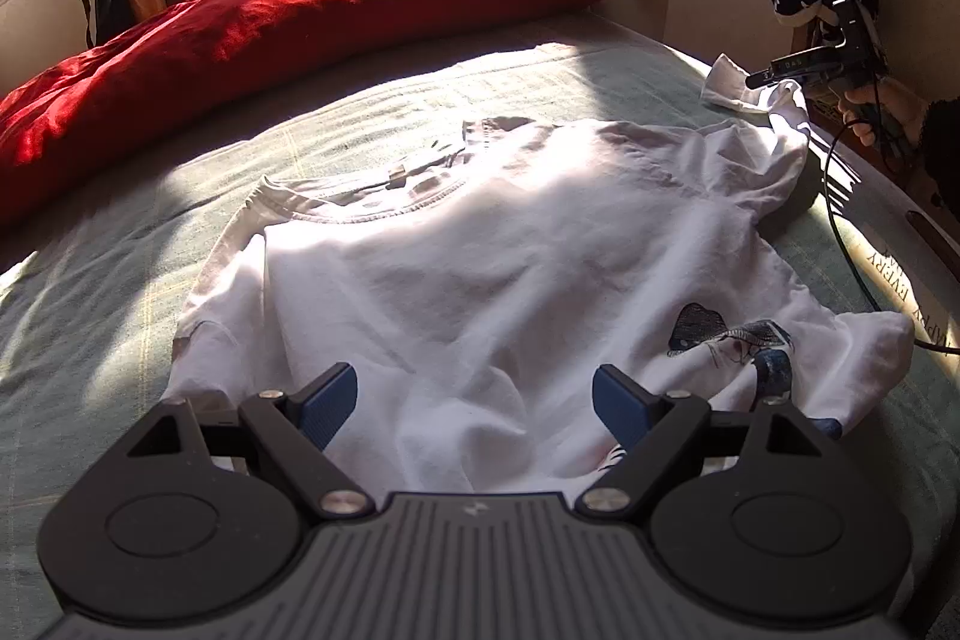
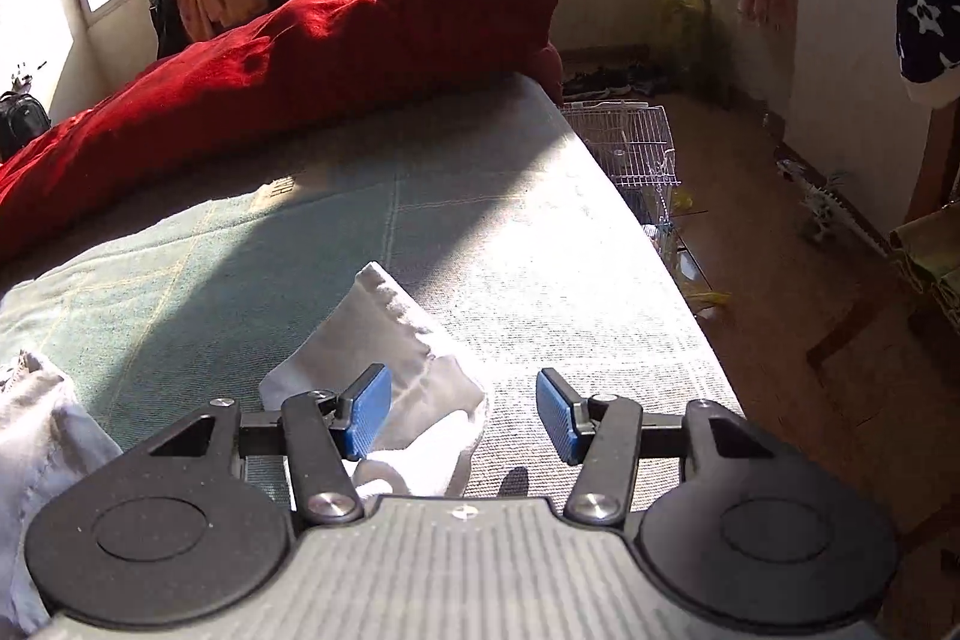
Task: Fold clothes
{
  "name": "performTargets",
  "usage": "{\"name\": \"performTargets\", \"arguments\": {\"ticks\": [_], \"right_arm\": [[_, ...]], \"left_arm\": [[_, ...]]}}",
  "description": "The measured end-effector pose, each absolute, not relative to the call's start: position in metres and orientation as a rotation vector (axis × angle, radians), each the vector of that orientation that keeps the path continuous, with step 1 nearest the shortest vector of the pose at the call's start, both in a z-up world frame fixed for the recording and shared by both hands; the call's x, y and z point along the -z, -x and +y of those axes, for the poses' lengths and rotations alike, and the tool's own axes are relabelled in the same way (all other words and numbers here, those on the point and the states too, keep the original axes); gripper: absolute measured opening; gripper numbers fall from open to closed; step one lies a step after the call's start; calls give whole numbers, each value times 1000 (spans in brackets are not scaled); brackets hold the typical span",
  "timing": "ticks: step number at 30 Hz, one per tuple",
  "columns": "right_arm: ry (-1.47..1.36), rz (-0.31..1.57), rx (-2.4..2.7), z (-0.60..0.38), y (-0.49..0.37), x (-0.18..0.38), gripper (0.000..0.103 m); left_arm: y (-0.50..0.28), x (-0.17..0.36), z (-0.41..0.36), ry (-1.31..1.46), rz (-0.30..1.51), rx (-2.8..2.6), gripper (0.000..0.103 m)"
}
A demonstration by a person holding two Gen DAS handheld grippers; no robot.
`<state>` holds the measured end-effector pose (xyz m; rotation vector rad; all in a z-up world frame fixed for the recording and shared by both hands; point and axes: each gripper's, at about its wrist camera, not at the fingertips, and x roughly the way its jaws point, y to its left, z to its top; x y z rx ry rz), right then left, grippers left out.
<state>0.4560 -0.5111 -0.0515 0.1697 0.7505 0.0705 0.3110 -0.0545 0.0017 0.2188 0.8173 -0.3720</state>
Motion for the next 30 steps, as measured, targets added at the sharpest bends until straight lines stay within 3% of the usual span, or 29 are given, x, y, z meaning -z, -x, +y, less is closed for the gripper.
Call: {"name": "performTargets", "arguments": {"ticks": [3,4,5,8,26,30], "right_arm": [[-128,761,-94,-504,-471,63,59],[-122,770,-101,-503,-474,65,51],[-117,772,-113,-499,-474,66,32],[-120,751,-80,-499,-465,58,16],[-294,703,212,-577,-318,-31,12],[-255,863,340,-579,-306,-2,25]], "left_arm": [[-312,-1,-54,-226,827,355,86],[-312,-1,-54,-227,828,353,86],[-312,-1,-54,-227,829,353,86],[-311,-2,-54,-230,827,357,86],[-274,-31,-45,-183,726,412,86],[-262,-36,-38,-174,714,418,86]]}}
